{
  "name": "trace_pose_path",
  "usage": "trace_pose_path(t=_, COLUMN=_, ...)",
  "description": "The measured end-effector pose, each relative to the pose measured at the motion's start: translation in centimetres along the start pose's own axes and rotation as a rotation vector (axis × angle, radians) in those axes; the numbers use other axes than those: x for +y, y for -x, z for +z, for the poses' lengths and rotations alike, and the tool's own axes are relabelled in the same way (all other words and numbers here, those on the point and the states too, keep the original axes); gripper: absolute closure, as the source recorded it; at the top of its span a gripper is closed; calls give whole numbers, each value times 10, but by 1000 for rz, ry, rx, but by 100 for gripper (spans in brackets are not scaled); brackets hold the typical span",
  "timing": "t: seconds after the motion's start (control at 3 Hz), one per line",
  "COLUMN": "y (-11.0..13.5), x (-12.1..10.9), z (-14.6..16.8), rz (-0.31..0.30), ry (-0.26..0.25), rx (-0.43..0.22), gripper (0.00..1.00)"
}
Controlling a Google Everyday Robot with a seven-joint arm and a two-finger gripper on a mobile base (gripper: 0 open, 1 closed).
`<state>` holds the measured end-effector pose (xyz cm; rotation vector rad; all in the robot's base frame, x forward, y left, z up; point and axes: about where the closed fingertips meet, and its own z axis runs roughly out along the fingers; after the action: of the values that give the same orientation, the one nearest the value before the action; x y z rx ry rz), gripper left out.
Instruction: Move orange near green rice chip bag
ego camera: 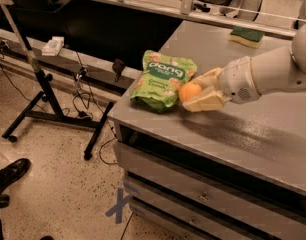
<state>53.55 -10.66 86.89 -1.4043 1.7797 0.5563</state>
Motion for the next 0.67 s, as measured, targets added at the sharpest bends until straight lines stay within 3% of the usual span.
trace_pose_path(t=0.33, y=-2, x=2, z=-1, rz=-6, ry=-5, rx=2, gripper=0)
trace_pose_path(t=0.67, y=-3, x=3, z=-2, rz=-6, ry=-5, rx=4, gripper=0)
